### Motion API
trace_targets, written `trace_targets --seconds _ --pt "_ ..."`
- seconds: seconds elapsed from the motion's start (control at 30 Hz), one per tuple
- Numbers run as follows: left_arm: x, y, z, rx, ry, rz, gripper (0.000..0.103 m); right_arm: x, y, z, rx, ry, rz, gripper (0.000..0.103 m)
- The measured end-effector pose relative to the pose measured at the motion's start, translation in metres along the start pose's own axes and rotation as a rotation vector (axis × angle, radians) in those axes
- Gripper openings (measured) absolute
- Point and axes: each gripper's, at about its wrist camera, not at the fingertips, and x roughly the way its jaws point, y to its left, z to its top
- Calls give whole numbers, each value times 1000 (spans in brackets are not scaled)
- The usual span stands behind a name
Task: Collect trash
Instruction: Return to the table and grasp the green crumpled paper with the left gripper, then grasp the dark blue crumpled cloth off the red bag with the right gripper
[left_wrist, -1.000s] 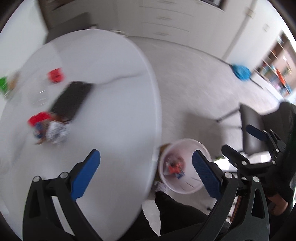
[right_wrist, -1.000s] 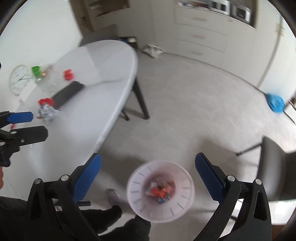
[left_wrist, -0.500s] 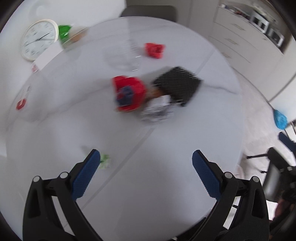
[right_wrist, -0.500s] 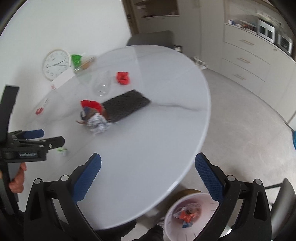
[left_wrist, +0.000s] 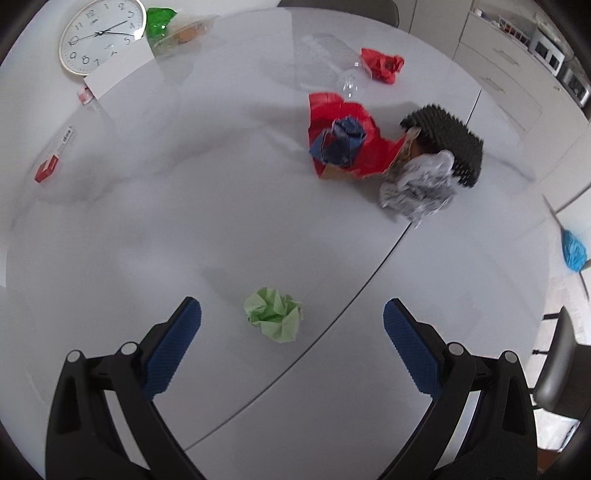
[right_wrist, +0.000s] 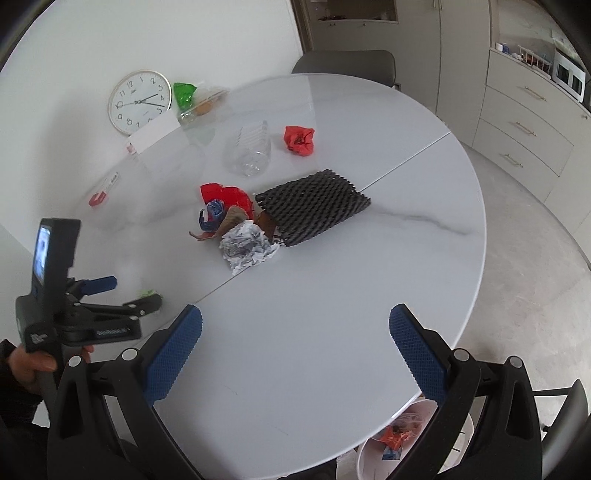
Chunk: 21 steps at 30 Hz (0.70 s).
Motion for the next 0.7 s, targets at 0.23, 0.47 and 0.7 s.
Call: trace_targets --seconds 0.23,0.47,0.7 --pt "27 -1 -3 22 30 19 71 11 5 5 1 19 11 101" --pt "40 5 -6 -25 62 -35 46 18 18 14 -49 24 34 101" --pt "38 21 -9 -57 45 -86 35 42 60 57 -182 2 72 100"
